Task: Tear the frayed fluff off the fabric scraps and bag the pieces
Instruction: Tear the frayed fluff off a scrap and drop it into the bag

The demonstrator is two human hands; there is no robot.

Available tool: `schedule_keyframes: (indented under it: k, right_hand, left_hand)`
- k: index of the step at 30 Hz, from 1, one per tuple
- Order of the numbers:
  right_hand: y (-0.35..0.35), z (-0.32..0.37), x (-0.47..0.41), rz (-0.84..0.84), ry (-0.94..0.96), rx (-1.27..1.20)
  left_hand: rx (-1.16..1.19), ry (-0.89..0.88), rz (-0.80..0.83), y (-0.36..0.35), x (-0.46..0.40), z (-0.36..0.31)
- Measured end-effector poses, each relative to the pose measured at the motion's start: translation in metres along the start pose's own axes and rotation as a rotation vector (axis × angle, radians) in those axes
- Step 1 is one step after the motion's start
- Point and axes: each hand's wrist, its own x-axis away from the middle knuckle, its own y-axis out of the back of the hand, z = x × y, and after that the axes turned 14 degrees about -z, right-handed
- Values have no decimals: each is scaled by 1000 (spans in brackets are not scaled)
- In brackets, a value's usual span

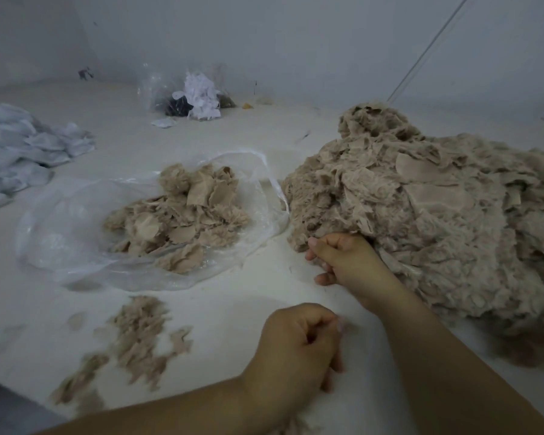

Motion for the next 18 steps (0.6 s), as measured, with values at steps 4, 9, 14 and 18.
schedule_keyframes:
  k: [4,9,14,18]
  right_hand:
    - [-1,-1,0,8,25,-19]
    - [-1,-2,-1,32,45,-22]
    - [-2,-3,-1,42,42,-39]
    - [-2,-3,-2,42,22,-64]
  left_hand:
    - [61,129,37,11,-18,-8]
    - [-86,57,-251,24,-74,-9]
    - [-208,26,-273,13,-93,-10]
    - [-333,251,404,21,-84,-22]
